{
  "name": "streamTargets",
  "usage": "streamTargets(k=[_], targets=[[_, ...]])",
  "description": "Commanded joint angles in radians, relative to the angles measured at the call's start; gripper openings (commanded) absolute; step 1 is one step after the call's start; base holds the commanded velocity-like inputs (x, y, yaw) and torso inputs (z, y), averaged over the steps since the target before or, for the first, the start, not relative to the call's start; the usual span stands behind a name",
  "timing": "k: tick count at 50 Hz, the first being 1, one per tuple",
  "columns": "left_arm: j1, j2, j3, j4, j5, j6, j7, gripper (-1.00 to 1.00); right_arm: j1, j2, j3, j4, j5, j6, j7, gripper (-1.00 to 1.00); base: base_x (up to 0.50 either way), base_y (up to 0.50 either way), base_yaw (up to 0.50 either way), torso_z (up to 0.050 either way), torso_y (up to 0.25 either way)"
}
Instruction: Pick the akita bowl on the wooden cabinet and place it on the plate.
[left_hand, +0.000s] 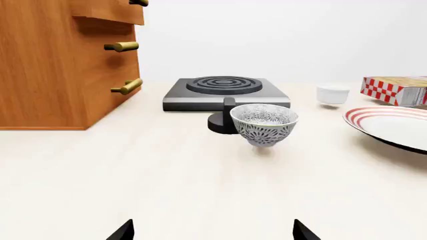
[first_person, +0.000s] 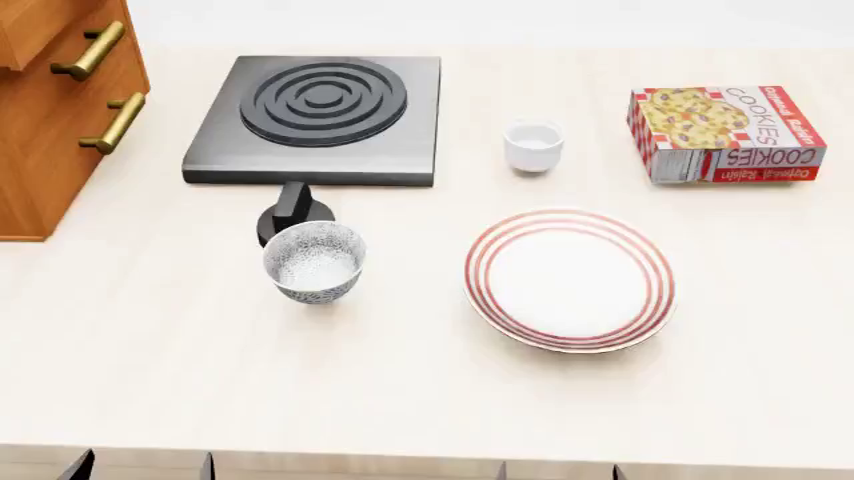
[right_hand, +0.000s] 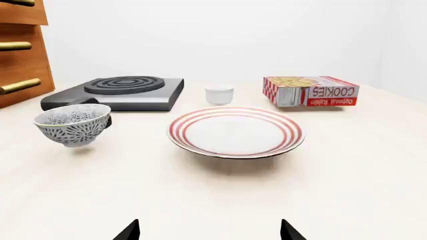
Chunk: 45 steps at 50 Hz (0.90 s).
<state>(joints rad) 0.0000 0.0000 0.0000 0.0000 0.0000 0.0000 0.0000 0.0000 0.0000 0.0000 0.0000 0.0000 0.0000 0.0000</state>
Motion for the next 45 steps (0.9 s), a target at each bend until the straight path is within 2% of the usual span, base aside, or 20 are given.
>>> streamTargets(k=[1, 28, 45], targets=[[-0.002, -0.017, 0.021, -0.003, -0.012, -0.004, -0.017, 1.0, -0.002, 0.015, -0.018, -0.001, 0.017, -0.003, 0.022, 1.0, 0.0, 0.0, 0.0, 0.0, 0.0], [0.01, -0.072, 0.089, 0.018, -0.063, 0.01, -0.087, 1.0, 0.003, 0.069, -0.085, 0.01, 0.08, -0.017, 0.083, 1.0, 0.0, 0.0, 0.0, 0.0, 0.0], [0.007, -0.092, 0.112, 0.015, -0.085, 0.008, -0.106, 1.0, 0.004, 0.088, -0.106, 0.012, 0.104, -0.029, 0.102, 1.0, 0.0, 0.0, 0.0, 0.047, 0.0]])
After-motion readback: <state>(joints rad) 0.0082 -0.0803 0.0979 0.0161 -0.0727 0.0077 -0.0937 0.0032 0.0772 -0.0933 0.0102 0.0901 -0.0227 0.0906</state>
